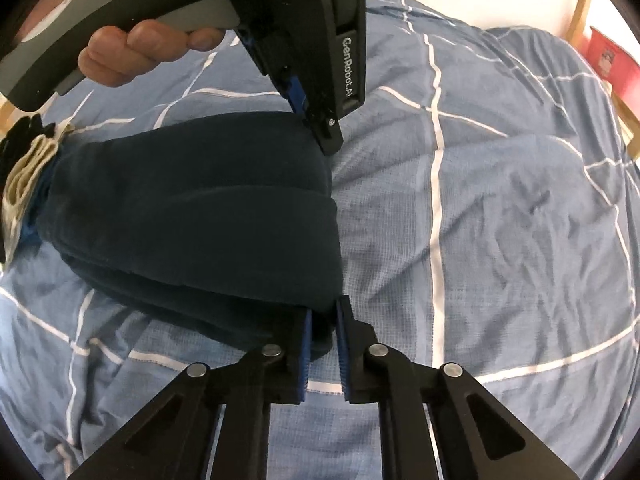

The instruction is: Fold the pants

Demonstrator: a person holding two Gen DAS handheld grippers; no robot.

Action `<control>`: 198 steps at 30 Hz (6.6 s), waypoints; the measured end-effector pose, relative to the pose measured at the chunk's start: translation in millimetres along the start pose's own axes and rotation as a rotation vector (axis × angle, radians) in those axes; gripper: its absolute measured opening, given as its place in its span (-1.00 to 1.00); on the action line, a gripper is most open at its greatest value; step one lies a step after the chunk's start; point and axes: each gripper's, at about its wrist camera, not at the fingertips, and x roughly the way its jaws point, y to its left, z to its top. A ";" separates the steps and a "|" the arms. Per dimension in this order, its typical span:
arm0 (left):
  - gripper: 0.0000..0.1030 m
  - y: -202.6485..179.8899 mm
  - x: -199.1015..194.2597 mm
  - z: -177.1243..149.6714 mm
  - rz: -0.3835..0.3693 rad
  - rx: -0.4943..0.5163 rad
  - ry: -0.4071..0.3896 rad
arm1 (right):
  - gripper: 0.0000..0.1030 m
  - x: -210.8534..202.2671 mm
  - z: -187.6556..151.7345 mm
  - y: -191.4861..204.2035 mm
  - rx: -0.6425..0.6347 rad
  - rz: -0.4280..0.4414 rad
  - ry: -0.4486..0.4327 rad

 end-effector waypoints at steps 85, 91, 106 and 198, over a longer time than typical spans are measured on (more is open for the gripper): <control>0.12 124.9 26.0 -280.6 -0.230 -1.005 -0.344 | -0.17 73.4 55.2 -14.9 0.219 0.205 0.184; -0.26 115.2 3.0 -277.2 -0.192 -1.020 -0.347 | -0.59 61.8 62.8 -16.6 0.261 0.222 0.185; -0.36 88.6 -140.9 -334.3 -0.101 -0.965 -0.599 | -0.68 -77.0 99.7 6.1 0.222 0.234 -0.039; 0.49 -115.0 -273.4 -471.4 0.512 -0.734 -0.679 | 0.56 -304.1 -70.0 97.1 0.076 0.081 -0.357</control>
